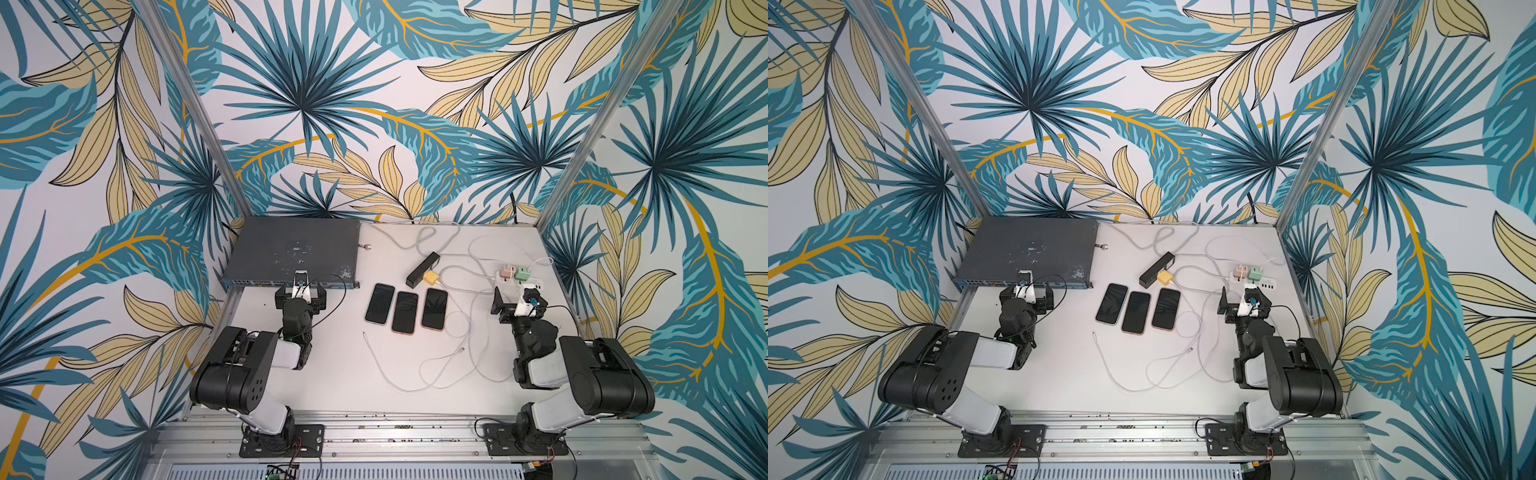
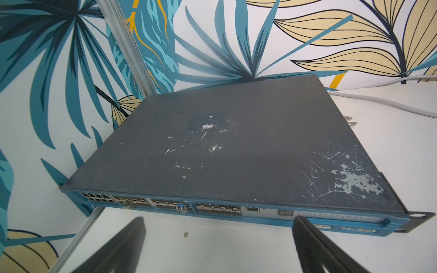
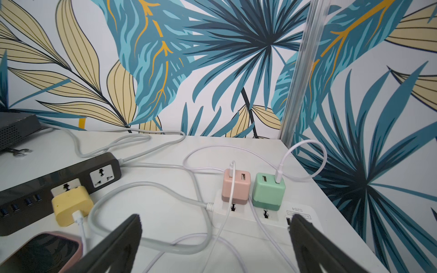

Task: Unplug the charging cable from the phone
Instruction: Reset both arms

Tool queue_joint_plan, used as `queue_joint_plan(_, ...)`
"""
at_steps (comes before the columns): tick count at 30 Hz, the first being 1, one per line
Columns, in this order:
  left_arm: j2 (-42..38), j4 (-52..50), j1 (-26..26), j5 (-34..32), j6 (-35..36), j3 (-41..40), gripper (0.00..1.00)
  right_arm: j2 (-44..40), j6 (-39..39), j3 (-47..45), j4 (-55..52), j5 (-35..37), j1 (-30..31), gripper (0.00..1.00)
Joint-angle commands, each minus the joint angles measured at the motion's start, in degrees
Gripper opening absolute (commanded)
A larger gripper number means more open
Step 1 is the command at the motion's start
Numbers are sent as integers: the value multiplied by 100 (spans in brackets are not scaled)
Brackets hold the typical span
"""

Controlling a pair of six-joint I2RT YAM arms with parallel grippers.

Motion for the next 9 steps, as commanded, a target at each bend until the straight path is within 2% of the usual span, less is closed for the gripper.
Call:
queue_joint_plan(1, 18, -10, 22, 24, -22, 53, 100, -9, -143, -142, 500, -312, -11, 100)
queue_joint_plan(5, 18, -8, 19, 24, -22, 51, 100, -44, 7, 408, -600, -239, -74, 100)
queue_joint_plan(9, 18, -11, 26, 24, -22, 51, 100, -59, 12, 196, -196, -197, -100, 100)
